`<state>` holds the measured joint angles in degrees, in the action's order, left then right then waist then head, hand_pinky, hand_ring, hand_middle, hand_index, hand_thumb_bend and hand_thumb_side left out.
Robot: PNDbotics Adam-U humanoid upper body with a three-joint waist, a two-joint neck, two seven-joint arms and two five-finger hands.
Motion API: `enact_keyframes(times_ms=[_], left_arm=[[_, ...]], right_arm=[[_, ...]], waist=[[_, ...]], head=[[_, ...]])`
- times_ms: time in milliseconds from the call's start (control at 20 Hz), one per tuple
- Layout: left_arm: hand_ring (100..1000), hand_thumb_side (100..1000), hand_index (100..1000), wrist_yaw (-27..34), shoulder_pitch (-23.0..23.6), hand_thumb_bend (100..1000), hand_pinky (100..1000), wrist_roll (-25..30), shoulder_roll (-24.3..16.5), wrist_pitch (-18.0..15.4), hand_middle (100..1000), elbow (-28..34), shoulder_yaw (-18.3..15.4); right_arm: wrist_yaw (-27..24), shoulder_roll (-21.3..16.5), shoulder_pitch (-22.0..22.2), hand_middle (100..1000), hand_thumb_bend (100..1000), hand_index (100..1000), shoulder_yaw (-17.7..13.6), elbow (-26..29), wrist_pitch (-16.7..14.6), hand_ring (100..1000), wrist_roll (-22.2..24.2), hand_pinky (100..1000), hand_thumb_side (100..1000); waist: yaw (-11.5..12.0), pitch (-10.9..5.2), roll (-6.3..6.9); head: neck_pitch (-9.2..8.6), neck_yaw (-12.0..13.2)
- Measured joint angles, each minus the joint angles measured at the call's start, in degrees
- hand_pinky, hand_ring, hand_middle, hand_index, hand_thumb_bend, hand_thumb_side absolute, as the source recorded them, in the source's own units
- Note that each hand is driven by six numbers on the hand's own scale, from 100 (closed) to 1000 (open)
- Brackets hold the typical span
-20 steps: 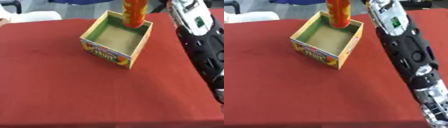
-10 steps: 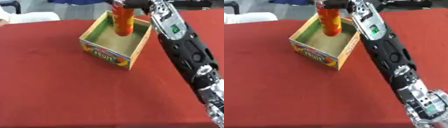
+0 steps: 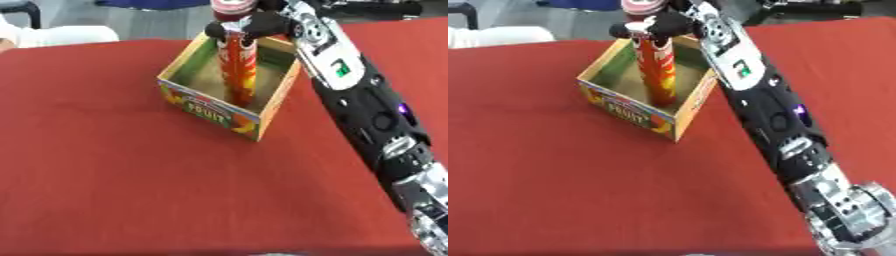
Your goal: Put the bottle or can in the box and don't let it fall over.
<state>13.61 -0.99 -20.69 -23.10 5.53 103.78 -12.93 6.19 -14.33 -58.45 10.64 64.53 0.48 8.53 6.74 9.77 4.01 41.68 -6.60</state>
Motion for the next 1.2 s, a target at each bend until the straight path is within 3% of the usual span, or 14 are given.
enact_keyframes(times_ms=[300,650,1200], left_arm=[[814,781,797,0.00,0.04,447,742,0.00,0.00,0.00,743,0.00,0.00],[815,781,797,0.00,0.42,447,743,-0.01,0.00,-0.01,743,0.00,-0.01],[816,780,796,0.00,0.63,447,743,-0.29,0.00,-0.24,743,0.00,-0.28]], right_arm=[[-0.57,-0.68,0.03,937,803,901,-1.15,1.44,0.47,868,-2.68,838,380],[-3.03,-4.46,0.75,914,773,884,-2.95,7.17,1.88,834,-6.51,820,433],[-8.06,-15.28,11.74,882,765,861,-5.73,20.90,4.32,819,-9.77,815,441]], waist=[[-0.23,-0.04,0.08],[-0.84,-0.51,0.09],[-1.79,-0.85,0.27]], head=[[0.01,0.29],[0.03,0.73],[0.04,1.68]])
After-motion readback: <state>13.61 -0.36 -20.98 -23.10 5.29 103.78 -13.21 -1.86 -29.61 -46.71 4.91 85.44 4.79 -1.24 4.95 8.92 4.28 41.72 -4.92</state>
